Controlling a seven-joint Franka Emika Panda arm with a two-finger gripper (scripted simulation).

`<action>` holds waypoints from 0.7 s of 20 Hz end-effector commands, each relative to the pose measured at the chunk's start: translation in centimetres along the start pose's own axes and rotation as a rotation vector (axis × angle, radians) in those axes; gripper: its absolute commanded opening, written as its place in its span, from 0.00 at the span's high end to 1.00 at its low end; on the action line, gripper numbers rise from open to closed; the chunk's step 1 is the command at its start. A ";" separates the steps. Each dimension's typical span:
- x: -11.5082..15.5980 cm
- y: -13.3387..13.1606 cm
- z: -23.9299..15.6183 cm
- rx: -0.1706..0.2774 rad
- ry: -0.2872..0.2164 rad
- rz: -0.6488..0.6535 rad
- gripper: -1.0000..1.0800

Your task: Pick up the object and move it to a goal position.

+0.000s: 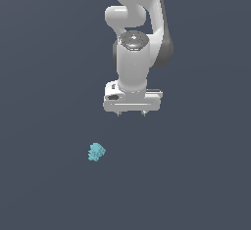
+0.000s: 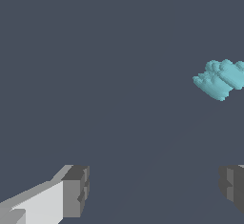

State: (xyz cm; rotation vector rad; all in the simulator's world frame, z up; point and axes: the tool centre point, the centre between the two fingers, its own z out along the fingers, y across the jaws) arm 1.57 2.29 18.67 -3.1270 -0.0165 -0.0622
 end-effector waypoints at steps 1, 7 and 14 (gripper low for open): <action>0.1 0.1 0.0 0.000 0.000 0.005 0.04; 1.2 1.3 0.6 0.001 -0.003 0.061 0.04; 3.5 4.1 2.1 0.001 -0.011 0.190 0.04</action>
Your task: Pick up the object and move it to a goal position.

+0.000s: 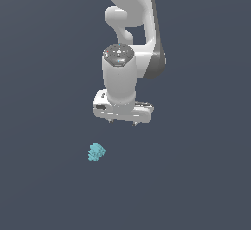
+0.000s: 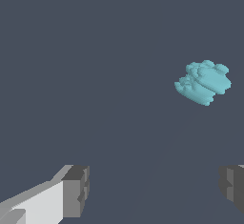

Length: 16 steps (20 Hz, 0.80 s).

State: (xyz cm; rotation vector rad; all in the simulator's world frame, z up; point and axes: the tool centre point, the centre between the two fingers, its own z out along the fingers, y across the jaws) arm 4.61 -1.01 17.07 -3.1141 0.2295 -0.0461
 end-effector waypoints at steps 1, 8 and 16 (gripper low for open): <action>1.1 1.1 0.7 -0.001 -0.004 0.057 0.04; 4.7 5.3 3.3 -0.008 -0.013 0.253 0.04; 7.3 9.2 5.9 -0.020 -0.020 0.424 0.04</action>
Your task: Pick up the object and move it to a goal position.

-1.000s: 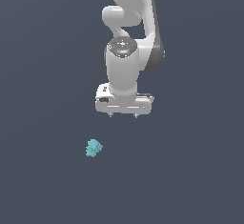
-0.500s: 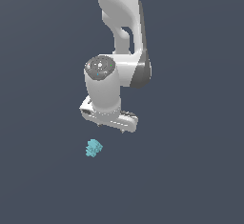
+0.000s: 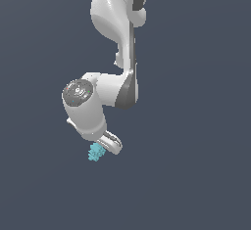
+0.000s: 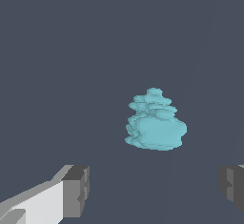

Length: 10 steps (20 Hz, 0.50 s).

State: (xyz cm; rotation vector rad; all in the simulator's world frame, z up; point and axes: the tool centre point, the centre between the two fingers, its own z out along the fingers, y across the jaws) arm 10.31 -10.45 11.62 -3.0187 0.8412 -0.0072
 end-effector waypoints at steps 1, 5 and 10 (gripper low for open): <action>0.9 0.6 0.6 -0.003 -0.001 0.042 0.04; 1.8 1.3 1.4 -0.007 -0.001 0.086 0.04; 2.3 1.7 1.8 -0.009 -0.002 0.109 0.04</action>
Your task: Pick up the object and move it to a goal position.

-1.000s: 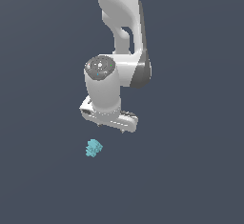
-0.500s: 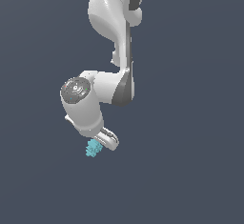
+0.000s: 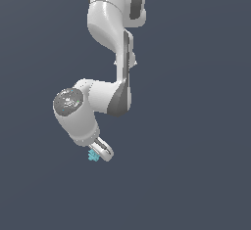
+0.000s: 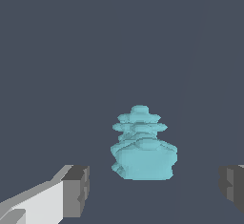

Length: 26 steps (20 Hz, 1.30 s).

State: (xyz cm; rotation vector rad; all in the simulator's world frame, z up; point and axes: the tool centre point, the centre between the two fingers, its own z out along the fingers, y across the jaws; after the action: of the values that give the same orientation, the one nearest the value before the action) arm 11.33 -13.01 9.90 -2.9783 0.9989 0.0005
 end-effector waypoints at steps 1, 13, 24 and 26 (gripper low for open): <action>0.1 0.0 0.1 0.000 0.000 0.006 0.04; 0.0 0.1 4.4 0.000 0.000 0.006 0.04; 0.1 0.0 5.1 0.000 0.000 0.006 1.00; 0.1 0.0 5.1 0.000 0.000 0.006 1.00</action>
State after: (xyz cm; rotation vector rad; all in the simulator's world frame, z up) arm 11.42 -13.11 4.82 -2.9753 1.0084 -0.0002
